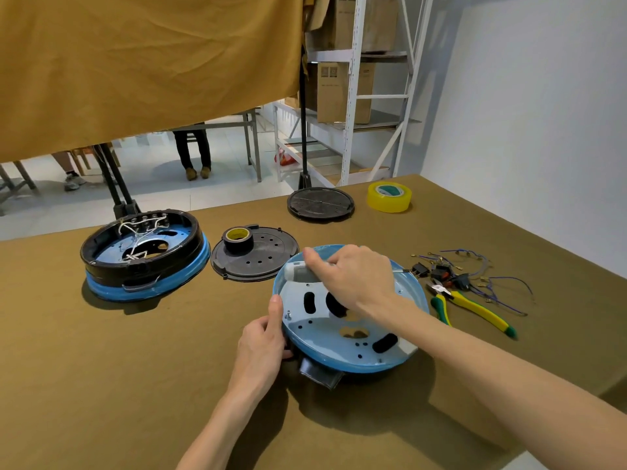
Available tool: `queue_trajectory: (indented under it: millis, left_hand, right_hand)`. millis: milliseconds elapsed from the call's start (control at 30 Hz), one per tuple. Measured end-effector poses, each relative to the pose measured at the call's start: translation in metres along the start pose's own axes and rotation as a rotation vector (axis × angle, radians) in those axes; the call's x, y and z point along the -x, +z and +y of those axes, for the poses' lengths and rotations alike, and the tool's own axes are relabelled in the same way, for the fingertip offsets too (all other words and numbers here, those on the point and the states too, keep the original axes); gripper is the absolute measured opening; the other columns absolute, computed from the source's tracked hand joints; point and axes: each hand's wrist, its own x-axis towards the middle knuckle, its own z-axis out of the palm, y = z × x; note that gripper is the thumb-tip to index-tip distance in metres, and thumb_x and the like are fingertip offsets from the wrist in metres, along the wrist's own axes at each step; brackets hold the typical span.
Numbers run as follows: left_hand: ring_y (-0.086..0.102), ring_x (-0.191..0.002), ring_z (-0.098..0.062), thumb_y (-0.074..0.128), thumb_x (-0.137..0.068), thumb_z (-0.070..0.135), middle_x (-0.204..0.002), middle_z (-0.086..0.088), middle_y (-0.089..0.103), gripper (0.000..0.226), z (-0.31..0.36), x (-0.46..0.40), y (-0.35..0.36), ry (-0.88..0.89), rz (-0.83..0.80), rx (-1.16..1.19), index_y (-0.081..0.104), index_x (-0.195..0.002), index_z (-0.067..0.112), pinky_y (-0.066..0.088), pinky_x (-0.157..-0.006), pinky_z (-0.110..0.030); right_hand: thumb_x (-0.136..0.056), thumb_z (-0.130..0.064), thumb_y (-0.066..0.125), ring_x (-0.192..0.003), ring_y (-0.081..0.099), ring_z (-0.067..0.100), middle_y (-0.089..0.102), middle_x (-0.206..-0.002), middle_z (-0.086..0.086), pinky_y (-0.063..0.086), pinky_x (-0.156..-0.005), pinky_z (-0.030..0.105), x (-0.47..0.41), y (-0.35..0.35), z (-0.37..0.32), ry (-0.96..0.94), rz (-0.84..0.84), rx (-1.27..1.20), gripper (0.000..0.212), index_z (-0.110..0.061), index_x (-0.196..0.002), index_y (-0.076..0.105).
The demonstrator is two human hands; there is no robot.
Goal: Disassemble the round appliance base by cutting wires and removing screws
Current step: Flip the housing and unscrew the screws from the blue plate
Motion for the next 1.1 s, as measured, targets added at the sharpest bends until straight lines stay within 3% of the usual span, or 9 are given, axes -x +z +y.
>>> queue_trajectory:
  millis: [133, 200, 300, 367, 500, 567, 767, 900, 1100]
  left_hand:
    - [0.075, -0.081, -0.006, 0.026, -0.078, 0.090, -0.083, 0.008, 0.079, 0.085, 0.000, 0.003, 0.000, 0.010, -0.012, -0.006, 0.074, -0.093, 0.022, 0.059, -0.068, -0.024]
    - [0.075, -0.081, -0.008, 0.026, -0.077, 0.089, -0.083, 0.007, 0.079, 0.082, 0.002, 0.003, 0.000, 0.011, -0.007, 0.007, 0.074, -0.092, 0.024, 0.059, -0.067, -0.024]
    - [0.075, -0.090, -0.022, 0.033, -0.070, 0.090, -0.091, -0.008, 0.079, 0.089, 0.007, 0.003, 0.000, -0.029, 0.005, 0.039, 0.074, -0.097, 0.015, 0.064, -0.077, -0.036]
    - [0.075, -0.093, -0.026, 0.038, -0.070, 0.087, -0.096, -0.014, 0.078, 0.090, 0.009, 0.002, -0.002, -0.066, 0.003, 0.077, 0.074, -0.100, 0.010, 0.064, -0.077, -0.036]
    - [0.078, -0.088, -0.020, 0.044, -0.081, 0.080, -0.094, -0.009, 0.080, 0.075, 0.013, -0.002, -0.010, -0.140, -0.089, 0.120, 0.071, -0.107, 0.015, 0.062, -0.072, -0.030]
    - [0.078, -0.088, -0.019, 0.046, -0.081, 0.079, -0.094, -0.009, 0.080, 0.070, 0.014, -0.002, -0.012, -0.160, -0.140, 0.152, 0.067, -0.110, 0.019, 0.062, -0.070, -0.030]
    - [0.079, -0.086, -0.025, 0.056, -0.064, 0.086, -0.094, -0.014, 0.079, 0.083, 0.015, 0.003, -0.014, -0.202, -0.174, 0.160, 0.067, -0.112, 0.020, 0.064, -0.072, -0.035]
    - [0.079, -0.082, -0.024, 0.057, -0.062, 0.087, -0.087, -0.011, 0.080, 0.079, 0.016, 0.004, -0.013, -0.213, -0.190, 0.130, 0.065, -0.106, 0.023, 0.064, -0.068, -0.032]
    - [0.079, -0.090, -0.025, 0.059, -0.074, 0.080, -0.098, -0.011, 0.080, 0.084, 0.016, 0.005, -0.014, -0.247, -0.217, 0.186, 0.069, -0.115, 0.008, 0.064, -0.072, -0.034]
  right_hand:
    - [-0.088, -0.080, 0.020, -0.040, 0.035, 0.016, 0.028, -0.038, -0.005, 0.027, -0.044, 0.029, 0.018, 0.010, -0.005, -0.211, -0.040, 0.205, 0.081, -0.016, -0.041, 0.039]
    - [-0.087, -0.083, 0.022, -0.037, 0.031, 0.012, 0.025, -0.037, -0.007, 0.021, -0.042, 0.026, 0.017, 0.009, -0.002, -0.189, -0.010, 0.194, 0.083, -0.017, -0.039, 0.037]
    - [-0.084, -0.089, 0.013, -0.039, 0.036, 0.014, 0.027, -0.040, -0.006, 0.023, -0.044, 0.028, 0.018, 0.014, 0.003, -0.117, -0.099, 0.096, 0.081, -0.022, -0.043, 0.033]
    - [-0.079, -0.095, 0.011, -0.041, 0.039, 0.016, 0.031, -0.042, -0.005, 0.025, -0.046, 0.030, 0.020, 0.018, 0.007, -0.038, -0.151, 0.021, 0.082, -0.022, -0.046, 0.032]
    - [-0.071, -0.097, 0.034, -0.049, 0.050, 0.013, 0.050, -0.051, -0.006, 0.029, -0.047, 0.030, 0.020, 0.012, 0.012, 0.039, -0.331, -0.021, 0.079, -0.021, -0.056, 0.045]
    - [-0.072, -0.092, 0.047, -0.050, 0.050, 0.013, 0.050, -0.053, -0.007, 0.029, -0.047, 0.029, 0.019, 0.010, 0.015, 0.047, -0.396, -0.022, 0.072, -0.021, -0.059, 0.048]
    - [-0.074, -0.081, 0.065, -0.054, 0.050, 0.014, 0.051, -0.058, -0.005, 0.033, -0.050, 0.030, 0.017, 0.000, 0.014, 0.124, -0.479, -0.108, 0.064, -0.019, -0.067, 0.049]
    - [-0.077, -0.073, 0.069, -0.055, 0.050, 0.015, 0.053, -0.061, -0.004, 0.035, -0.052, 0.030, 0.019, 0.000, 0.011, 0.141, -0.528, -0.195, 0.058, -0.019, -0.073, 0.051]
    - [-0.081, -0.076, 0.063, -0.059, 0.056, 0.011, 0.059, -0.069, -0.006, 0.036, -0.050, 0.027, 0.026, 0.004, 0.008, 0.123, -0.555, -0.170, 0.054, -0.021, -0.083, 0.057]
